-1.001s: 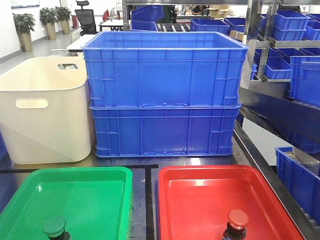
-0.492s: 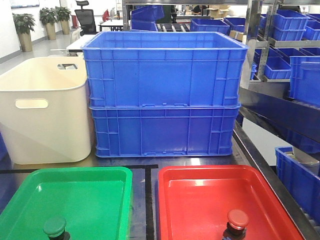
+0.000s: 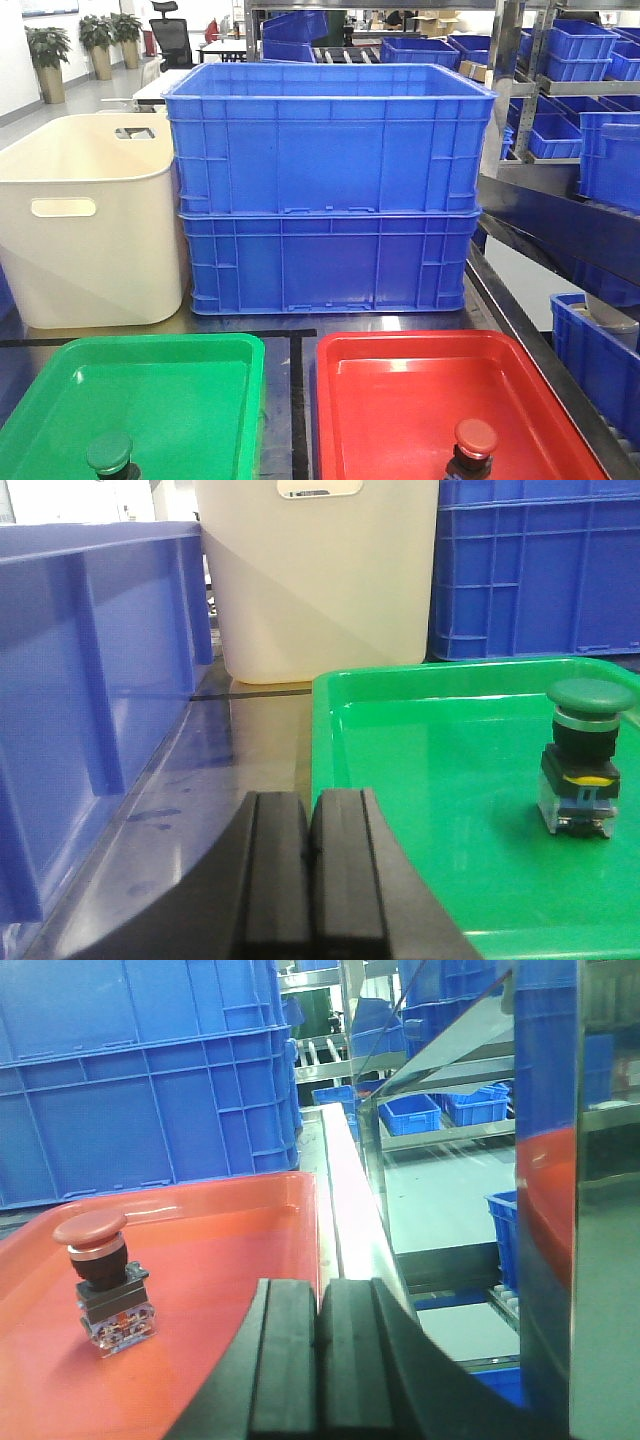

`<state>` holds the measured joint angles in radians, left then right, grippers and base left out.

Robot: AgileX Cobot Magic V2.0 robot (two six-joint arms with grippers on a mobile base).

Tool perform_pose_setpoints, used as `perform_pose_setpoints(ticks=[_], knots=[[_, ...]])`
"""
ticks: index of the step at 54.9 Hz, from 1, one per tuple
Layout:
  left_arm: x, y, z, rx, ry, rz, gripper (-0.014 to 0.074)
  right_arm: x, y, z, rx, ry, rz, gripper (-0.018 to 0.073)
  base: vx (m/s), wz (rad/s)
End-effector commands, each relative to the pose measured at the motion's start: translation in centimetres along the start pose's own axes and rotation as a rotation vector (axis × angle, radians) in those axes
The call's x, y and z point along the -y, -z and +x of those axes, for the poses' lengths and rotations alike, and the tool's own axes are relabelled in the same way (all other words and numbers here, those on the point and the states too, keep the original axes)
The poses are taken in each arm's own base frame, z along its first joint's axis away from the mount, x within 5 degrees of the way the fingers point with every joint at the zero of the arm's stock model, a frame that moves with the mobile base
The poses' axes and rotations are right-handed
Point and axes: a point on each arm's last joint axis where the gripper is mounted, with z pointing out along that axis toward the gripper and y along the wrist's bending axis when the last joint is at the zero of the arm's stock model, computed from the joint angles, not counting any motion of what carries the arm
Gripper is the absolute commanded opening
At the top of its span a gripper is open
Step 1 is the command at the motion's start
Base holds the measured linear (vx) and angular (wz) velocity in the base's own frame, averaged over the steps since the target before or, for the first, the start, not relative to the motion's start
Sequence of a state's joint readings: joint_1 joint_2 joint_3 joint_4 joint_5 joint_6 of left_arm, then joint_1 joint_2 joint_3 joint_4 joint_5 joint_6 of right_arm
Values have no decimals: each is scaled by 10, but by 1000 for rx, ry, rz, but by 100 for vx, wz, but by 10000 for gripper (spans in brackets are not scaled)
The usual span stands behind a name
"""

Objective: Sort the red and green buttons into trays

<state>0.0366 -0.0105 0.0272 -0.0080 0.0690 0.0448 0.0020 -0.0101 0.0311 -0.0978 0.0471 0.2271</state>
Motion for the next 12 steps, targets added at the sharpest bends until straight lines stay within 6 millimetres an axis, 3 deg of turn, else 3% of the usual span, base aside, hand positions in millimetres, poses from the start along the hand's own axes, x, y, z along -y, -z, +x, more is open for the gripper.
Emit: perform_pose_setpoints(ticks=[1, 12], knots=[[-1, 3, -15, 121, 8, -6, -7, -1, 1, -4, 80, 8, -13, -12, 0, 0], [-1, 3, -15, 121, 8, -6, -7, -1, 1, -4, 80, 8, -13, -12, 0, 0]])
